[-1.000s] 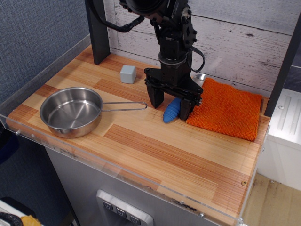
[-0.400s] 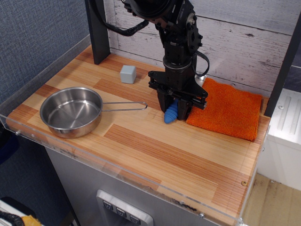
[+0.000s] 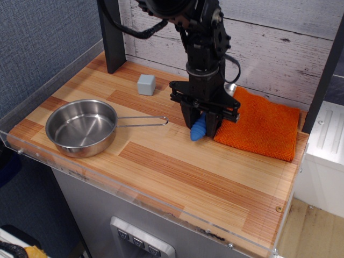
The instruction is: Move the spoon from corner to the edge of the table.
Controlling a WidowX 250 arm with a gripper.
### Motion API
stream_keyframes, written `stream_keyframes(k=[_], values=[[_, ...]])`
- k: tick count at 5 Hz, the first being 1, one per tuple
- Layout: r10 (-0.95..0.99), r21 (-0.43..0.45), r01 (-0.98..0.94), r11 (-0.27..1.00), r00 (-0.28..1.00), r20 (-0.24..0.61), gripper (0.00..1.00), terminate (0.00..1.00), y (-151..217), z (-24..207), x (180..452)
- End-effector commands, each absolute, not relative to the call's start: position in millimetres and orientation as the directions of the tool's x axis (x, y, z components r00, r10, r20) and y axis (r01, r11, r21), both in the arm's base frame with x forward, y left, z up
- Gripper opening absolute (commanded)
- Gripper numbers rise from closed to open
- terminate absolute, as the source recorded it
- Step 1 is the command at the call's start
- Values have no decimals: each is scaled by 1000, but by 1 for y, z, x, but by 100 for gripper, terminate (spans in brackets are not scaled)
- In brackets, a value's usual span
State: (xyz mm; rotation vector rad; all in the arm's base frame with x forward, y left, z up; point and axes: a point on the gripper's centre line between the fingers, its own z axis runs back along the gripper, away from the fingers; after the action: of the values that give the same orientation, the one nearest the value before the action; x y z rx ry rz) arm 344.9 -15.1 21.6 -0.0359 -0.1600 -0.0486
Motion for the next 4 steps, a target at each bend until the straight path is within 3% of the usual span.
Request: stream_keyframes(k=[1,4], values=[[-17,-29,25,999,968,249,0,0,-26,70,334],[215,-78,-202,976,944,252,0,0,-84,101,286]])
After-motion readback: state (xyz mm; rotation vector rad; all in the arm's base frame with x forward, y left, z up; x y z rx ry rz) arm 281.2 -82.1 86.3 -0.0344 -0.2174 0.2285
